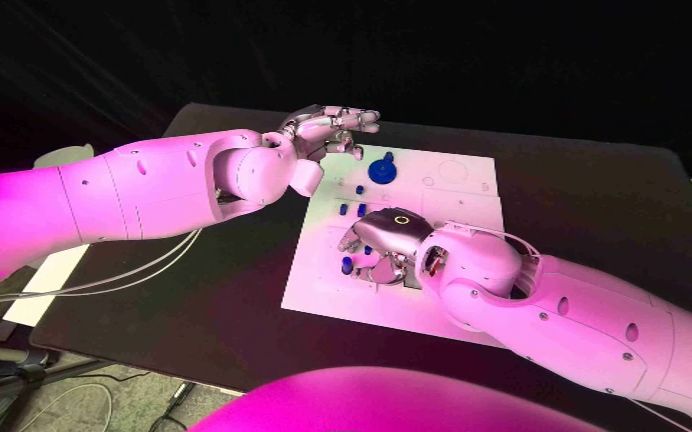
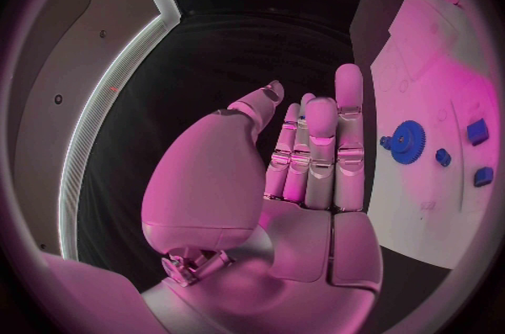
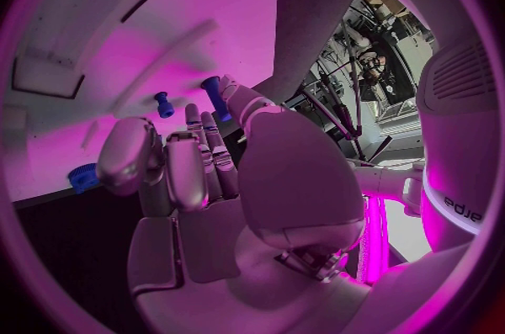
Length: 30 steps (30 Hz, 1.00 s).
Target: Assemble the parts on the task board
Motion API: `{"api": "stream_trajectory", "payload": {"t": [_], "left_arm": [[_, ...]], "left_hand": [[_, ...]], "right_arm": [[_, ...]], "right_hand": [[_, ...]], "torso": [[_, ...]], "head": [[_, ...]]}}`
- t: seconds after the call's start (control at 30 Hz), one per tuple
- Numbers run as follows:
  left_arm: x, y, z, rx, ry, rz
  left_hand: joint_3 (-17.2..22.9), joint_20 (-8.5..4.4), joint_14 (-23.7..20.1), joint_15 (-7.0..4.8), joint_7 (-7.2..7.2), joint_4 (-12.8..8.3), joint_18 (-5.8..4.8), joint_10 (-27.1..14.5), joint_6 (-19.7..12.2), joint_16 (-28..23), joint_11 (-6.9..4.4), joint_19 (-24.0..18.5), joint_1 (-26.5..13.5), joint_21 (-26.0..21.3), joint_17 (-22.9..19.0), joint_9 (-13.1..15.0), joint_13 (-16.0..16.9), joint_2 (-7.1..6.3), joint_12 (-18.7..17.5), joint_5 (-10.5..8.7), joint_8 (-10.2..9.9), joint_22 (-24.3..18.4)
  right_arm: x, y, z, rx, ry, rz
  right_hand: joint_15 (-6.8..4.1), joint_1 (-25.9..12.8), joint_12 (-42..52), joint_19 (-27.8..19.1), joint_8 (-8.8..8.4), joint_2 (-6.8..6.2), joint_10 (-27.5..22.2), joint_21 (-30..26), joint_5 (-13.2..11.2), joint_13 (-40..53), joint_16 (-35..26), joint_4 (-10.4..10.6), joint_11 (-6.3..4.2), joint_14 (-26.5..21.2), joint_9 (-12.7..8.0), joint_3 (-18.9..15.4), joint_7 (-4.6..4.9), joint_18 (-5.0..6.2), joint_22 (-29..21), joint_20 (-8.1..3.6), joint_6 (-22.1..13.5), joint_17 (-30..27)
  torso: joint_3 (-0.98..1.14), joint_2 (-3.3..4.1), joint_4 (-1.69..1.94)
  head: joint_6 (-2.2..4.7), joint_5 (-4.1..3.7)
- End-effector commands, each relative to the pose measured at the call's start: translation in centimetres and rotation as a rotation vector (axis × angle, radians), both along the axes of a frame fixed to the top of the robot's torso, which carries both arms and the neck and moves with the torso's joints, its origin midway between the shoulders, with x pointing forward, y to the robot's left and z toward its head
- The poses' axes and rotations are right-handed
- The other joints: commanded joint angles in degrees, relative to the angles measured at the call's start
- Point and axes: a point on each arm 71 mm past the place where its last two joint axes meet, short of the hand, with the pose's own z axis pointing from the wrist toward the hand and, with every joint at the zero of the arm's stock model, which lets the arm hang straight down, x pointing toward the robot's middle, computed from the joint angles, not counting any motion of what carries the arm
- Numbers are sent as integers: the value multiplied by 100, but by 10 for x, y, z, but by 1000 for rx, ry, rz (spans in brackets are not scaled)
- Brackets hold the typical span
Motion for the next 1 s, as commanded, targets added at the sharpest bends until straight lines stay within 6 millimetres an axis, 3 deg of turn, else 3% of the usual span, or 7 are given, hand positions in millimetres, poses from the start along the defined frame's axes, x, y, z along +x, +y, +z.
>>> {"api": "stream_trajectory", "payload": {"t": [0.03,0.4,0.53,0.73,0.77,0.87,1.0], "left_arm": [[0,-2,2,-9,-9,-15],[-1,-2,1,-10,-7,-18],[-1,-1,1,-9,-7,-17],[0,1,2,-7,-10,-8],[0,1,2,-7,-11,-6],[0,2,1,-6,-14,-2],[0,2,0,-5,-15,0]], "left_hand": [[-20,-1,-2,44,2,3,111,-28,-31,18,10,38,7,-14,-6,5,8,65,18,-14,26,-5],[-20,-1,-2,44,2,3,111,-28,-31,18,10,38,7,-14,-6,5,8,65,18,-14,26,-5],[-20,-1,-2,44,2,3,111,-28,-31,18,10,38,7,-14,-6,5,8,65,18,-14,26,-5],[-20,-1,-2,44,2,3,111,-28,-31,18,10,38,7,-14,-6,5,8,65,18,-14,26,-5],[-25,-1,-4,44,2,3,111,-31,-33,17,10,40,9,-17,-12,5,9,69,25,-14,30,-7],[-29,-1,-5,45,2,4,111,-33,-34,17,10,41,11,-18,-16,5,9,71,29,-14,32,-8],[-29,-1,-5,45,2,4,111,-33,-34,17,10,41,11,-18,-16,5,9,71,29,-14,32,-8]], "right_arm": [[0,0,4,56,-22,-9],[-1,-22,21,221,-56,-54],[4,-49,35,282,-43,-129],[20,-113,55,332,113,-385],[21,-123,57,326,135,-425],[19,-151,59,286,185,-528],[11,-176,52,225,233,-622]], "right_hand": [[33,-6,19,-11,-15,64,-41,-39,43,10,-33,2,5,209,8,-60,-1,30,-12,34,-29,-18],[-8,43,207,-16,10,159,269,-56,142,42,-65,-2,-63,199,26,-255,-60,40,-46,14,89,-90],[-123,-17,628,-115,66,231,1137,-236,160,179,-253,89,-239,133,51,-291,-166,95,-290,-59,283,-352],[-347,-302,1269,122,210,144,2315,138,305,580,107,348,-499,272,97,-531,-334,-12,238,-296,676,167],[-408,-365,1524,143,267,113,2591,159,387,767,104,388,-570,275,118,-623,-395,-17,260,-356,775,155],[-541,-494,4184,289,380,125,2887,392,488,3611,425,543,-683,363,177,-943,-521,-94,585,-500,874,618],[-493,-553,5352,348,497,187,2569,542,684,4985,620,768,-668,390,250,-1347,-523,-130,807,-503,774,911]], "torso": [[1,0,-2],[0,-9,2],[-12,-18,-20],[-55,-72,-99],[-62,-81,-112],[-86,-120,-150],[-92,-152,-202]], "head": [[-6,3],[45,-50],[82,-129],[183,-300],[205,-335],[227,-465],[258,-506]]}}
